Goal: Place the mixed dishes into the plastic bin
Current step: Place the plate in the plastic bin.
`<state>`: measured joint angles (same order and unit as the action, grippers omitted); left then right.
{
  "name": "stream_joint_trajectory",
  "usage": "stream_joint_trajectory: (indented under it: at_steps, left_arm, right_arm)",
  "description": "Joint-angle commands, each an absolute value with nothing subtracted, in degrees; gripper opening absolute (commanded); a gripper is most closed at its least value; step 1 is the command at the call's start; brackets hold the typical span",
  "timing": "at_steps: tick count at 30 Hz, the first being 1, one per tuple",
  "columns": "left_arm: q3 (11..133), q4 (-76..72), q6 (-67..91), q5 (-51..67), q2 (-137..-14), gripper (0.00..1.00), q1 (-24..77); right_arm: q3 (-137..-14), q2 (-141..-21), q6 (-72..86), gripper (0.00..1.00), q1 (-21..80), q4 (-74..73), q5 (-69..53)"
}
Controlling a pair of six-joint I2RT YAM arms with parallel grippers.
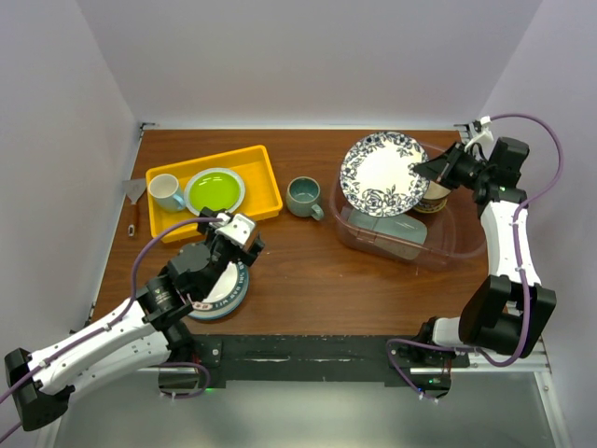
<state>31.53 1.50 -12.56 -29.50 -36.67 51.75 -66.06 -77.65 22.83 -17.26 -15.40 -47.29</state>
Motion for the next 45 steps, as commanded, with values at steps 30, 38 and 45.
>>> stream_joint_trajectory:
  at_steps: [30,38,45]
  left_arm:
    - [32.0,-0.2,-11.6,-27.7,-36.0,1.00,50.8]
    - [32.1,-0.1,-11.6,-27.3,-36.4,1.00,50.6]
    - [32.1,-0.1,-11.6,-27.2,-36.6,1.00,50.4]
  right_arm:
    - [-64.7,-78.0,10.3,0.00,-17.7,-15.9,-42.6]
    - [-63.3,-80.0,3.4,0.00,-16.9,-19.7,-45.1]
    - [-63.6,-83.6,0.4,0.00,-12.7,-22.5,-43.2]
